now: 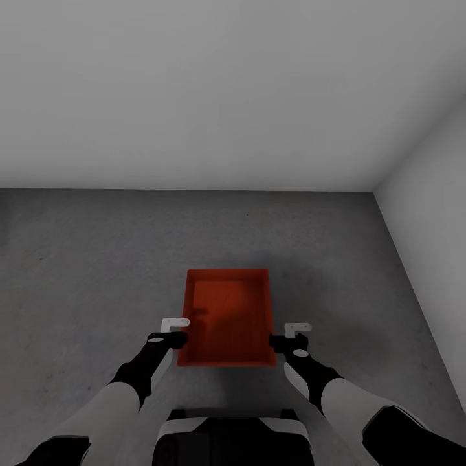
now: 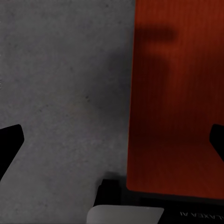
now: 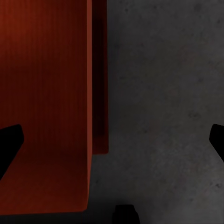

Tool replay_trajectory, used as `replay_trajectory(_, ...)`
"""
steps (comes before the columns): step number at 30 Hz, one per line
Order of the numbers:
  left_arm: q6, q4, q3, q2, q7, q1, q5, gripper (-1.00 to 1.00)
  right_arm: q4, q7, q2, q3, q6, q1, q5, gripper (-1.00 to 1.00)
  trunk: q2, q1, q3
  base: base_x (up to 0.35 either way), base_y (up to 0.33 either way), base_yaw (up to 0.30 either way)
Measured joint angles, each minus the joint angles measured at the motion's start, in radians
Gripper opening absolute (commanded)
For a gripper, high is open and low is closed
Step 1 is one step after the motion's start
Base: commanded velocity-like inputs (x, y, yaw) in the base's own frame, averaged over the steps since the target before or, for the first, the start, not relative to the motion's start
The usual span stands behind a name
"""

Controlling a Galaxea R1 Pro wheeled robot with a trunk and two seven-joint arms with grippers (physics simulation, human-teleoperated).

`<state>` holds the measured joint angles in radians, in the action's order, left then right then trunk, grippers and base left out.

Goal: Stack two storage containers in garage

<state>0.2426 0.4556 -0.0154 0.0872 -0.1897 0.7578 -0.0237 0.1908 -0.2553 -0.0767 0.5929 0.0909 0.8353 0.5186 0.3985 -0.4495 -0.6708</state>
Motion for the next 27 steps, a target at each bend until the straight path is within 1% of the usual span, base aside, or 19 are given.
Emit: replay_trajectory(27, 0.0, 0.001, 0.0, 0.0, 0.0, 0.0, 0.0, 1.0, 0.0, -0.001, -0.002, 0.0, -0.001, 0.0, 0.0, 1.0, 0.0, 0.0, 0.002, 0.0, 0.0, -0.006)
